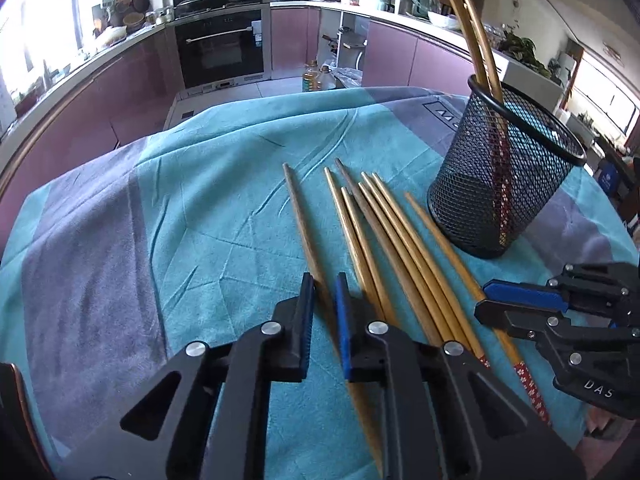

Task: Organize utensils
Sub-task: 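Grasp another chopstick with the left tool while the right tool grasps one too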

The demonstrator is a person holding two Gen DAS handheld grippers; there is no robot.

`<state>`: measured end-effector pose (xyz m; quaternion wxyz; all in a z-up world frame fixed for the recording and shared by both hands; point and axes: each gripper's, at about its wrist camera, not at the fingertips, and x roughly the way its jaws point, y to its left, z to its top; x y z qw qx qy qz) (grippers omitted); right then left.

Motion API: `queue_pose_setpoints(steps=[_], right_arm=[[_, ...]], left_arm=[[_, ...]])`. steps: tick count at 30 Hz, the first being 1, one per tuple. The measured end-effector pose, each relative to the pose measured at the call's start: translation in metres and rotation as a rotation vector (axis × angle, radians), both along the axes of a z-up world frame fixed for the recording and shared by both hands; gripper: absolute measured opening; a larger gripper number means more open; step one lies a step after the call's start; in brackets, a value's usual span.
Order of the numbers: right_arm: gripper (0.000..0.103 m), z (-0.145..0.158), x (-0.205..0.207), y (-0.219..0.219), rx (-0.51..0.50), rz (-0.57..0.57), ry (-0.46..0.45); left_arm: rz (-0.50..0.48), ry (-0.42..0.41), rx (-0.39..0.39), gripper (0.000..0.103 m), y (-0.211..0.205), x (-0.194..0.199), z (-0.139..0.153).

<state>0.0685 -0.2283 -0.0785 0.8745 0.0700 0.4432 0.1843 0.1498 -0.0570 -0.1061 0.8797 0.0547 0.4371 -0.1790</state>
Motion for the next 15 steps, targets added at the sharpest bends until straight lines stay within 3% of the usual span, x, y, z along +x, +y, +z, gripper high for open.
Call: queue_pose_setpoints(steps=[7, 15], right_arm=[[0.006, 0.005, -0.009, -0.013, 0.056, -0.016, -0.015], [0.006, 0.014, -0.017, -0.005, 0.037, 0.051, -0.033]], left_arm=[[0.022, -0.001, -0.044, 0.008, 0.009, -0.008, 0.006], [-0.050, 0.004, -0.038, 0.008, 0.006, -0.032, 0.008]])
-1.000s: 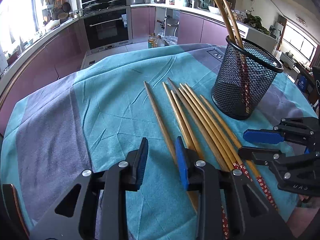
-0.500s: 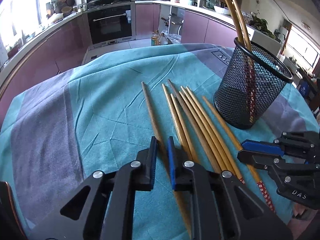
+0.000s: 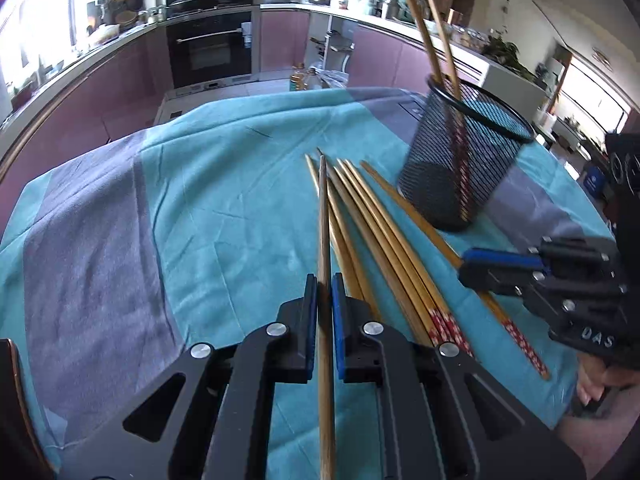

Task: Organize utensils
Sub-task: 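Grasp another chopstick with the left tool while the right tool grasps one too, then raise the chopstick upright with the left tool while the right tool carries its chopstick above the cup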

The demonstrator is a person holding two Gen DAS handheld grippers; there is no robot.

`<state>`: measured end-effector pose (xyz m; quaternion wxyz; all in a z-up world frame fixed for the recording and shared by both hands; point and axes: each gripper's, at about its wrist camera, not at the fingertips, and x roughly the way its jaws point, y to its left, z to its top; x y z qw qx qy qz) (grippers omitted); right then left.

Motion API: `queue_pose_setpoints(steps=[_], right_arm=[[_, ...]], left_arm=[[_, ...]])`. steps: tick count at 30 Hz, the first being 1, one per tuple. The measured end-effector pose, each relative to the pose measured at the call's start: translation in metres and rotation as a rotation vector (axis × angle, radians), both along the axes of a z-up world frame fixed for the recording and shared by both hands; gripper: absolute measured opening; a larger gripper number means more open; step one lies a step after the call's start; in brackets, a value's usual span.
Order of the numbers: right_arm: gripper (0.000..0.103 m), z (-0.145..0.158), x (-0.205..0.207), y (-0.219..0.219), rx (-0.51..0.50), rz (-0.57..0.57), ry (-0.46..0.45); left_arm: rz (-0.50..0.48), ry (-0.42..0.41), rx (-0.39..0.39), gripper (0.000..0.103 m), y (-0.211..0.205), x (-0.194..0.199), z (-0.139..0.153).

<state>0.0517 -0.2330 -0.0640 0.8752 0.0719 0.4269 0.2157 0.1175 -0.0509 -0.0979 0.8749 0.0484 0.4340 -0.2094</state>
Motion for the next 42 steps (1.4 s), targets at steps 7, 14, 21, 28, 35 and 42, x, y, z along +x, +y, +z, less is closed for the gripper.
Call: queue_pose_setpoints(steps=[7, 14, 21, 28, 35, 42], right_arm=[[0.006, -0.009, 0.006, 0.008, -0.036, 0.014, 0.034], [0.007, -0.012, 0.014, 0.013, -0.063, 0.023, 0.043], [0.006, -0.005, 0.012, 0.014, -0.048, 0.033, 0.012], [0.006, 0.026, -0.002, 0.001, -0.013, 0.031, -0.082], [0.006, 0.062, -0.016, -0.023, 0.051, 0.004, -0.179], [0.006, 0.091, -0.022, -0.041, 0.082, -0.022, -0.267]], left_arm=[[-0.029, 0.005, 0.025, 0.008, -0.002, -0.007, -0.006], [-0.048, 0.028, 0.008, 0.012, 0.001, 0.006, -0.011], [-0.050, 0.033, -0.016, 0.008, 0.001, 0.016, -0.012], [-0.034, -0.010, -0.066, 0.008, 0.006, 0.007, 0.008], [-0.070, -0.096, -0.158, 0.008, 0.012, -0.012, 0.058], [-0.108, -0.174, -0.244, 0.008, 0.017, -0.026, 0.102]])
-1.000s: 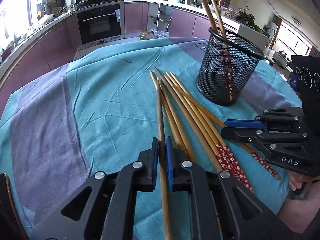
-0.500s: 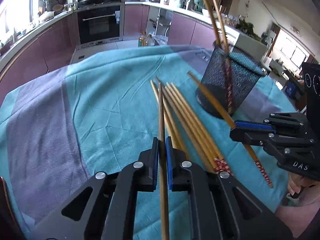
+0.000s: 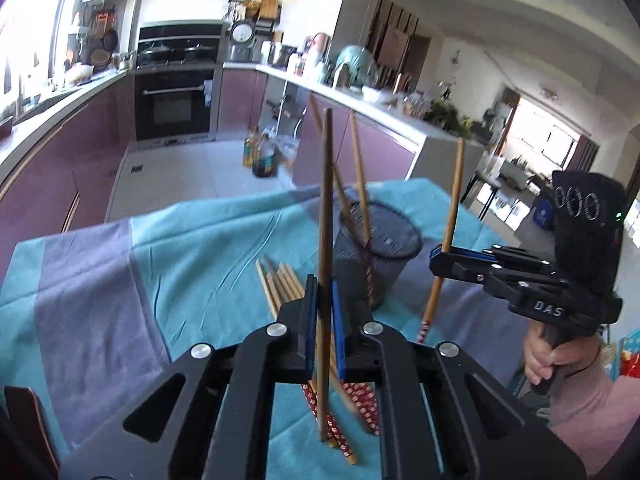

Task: Organize utensils
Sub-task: 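Raise the chopstick upright with the left tool while the right tool carries its chopstick above the cup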

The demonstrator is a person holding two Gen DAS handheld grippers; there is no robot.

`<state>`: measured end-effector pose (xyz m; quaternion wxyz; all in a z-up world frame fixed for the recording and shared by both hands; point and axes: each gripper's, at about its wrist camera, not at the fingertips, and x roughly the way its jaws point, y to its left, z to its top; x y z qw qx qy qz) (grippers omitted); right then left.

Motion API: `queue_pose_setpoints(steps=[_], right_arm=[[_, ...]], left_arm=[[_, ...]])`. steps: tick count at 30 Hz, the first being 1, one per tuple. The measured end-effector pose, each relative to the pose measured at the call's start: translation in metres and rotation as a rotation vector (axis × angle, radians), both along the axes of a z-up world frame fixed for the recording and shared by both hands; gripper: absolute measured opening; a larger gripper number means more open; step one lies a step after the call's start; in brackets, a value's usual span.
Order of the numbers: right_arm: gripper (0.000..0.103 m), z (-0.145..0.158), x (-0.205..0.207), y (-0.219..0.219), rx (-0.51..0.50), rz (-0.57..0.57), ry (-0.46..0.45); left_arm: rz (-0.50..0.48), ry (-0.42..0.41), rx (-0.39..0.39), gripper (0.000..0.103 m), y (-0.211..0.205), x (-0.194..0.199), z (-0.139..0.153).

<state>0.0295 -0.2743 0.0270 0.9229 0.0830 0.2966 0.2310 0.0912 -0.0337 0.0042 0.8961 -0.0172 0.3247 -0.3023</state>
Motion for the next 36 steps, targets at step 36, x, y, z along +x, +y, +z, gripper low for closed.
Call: queue_pose_setpoints(steps=[36], right_arm=[[0.006, 0.040, 0.061, -0.026, -0.058, -0.090, -0.100]], left_arm=[[-0.029, -0.056, -0.055, 0.008, -0.077, 0.045, 0.057]])
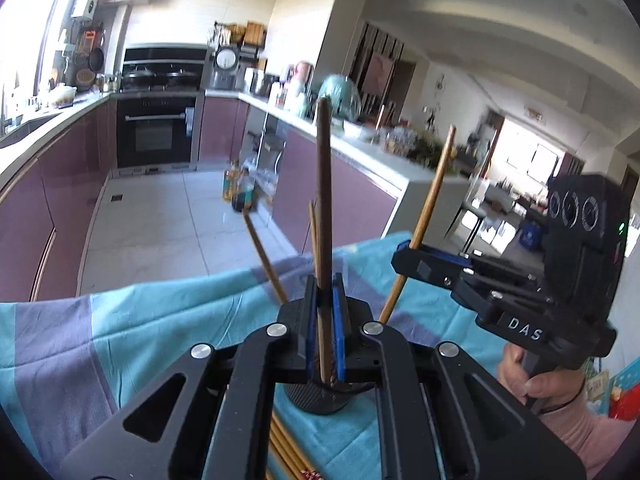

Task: Organize utensils
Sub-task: 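Raise the chopstick upright with the left tool while the right tool carries its chopstick above the cup, then lower the chopstick into the cup with the left tool while the right tool releases its own inside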

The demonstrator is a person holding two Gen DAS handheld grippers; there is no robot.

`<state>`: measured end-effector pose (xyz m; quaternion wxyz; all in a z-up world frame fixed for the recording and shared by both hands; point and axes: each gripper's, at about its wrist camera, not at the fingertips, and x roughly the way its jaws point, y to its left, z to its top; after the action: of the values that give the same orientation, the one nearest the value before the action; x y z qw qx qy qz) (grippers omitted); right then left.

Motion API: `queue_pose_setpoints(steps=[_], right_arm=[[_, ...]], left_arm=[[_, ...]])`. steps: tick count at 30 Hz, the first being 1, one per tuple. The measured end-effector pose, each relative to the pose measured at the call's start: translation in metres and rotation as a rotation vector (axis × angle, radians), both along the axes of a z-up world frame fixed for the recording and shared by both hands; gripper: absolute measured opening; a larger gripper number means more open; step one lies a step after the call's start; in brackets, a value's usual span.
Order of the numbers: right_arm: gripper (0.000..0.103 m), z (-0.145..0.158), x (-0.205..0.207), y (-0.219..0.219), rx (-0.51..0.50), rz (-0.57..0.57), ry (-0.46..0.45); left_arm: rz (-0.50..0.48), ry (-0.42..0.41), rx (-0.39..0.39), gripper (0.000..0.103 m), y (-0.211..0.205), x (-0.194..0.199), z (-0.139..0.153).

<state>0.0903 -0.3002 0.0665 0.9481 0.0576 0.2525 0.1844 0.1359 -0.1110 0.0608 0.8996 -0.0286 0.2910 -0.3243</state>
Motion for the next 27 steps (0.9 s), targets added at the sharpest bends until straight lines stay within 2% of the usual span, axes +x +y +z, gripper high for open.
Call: queue_pose_setpoints(steps=[7, 12, 21, 24, 27], right_arm=[[0.006, -0.021, 0.010, 0.005, -0.049, 0.002, 0.094], [0.007, -0.034, 0.019, 0.008, -0.070, 0.007, 0.161], [0.008, -0.039, 0.030, 0.009, -0.053, -0.018, 0.175], [0.012, -0.041, 0.030, 0.010, -0.047, -0.025, 0.174], [0.012, -0.042, 0.030, 0.010, -0.038, -0.028, 0.173]], left_arm=[[-0.017, 0.063, 0.067, 0.008, -0.009, 0.014, -0.031], [-0.025, 0.076, 0.074, 0.008, -0.010, 0.023, -0.037], [0.003, 0.098, 0.081, 0.008, -0.013, 0.036, -0.045], [0.009, 0.102, 0.074, 0.008, -0.011, 0.036, -0.048], [0.019, 0.096, 0.074, 0.011, -0.010, 0.034, -0.049]])
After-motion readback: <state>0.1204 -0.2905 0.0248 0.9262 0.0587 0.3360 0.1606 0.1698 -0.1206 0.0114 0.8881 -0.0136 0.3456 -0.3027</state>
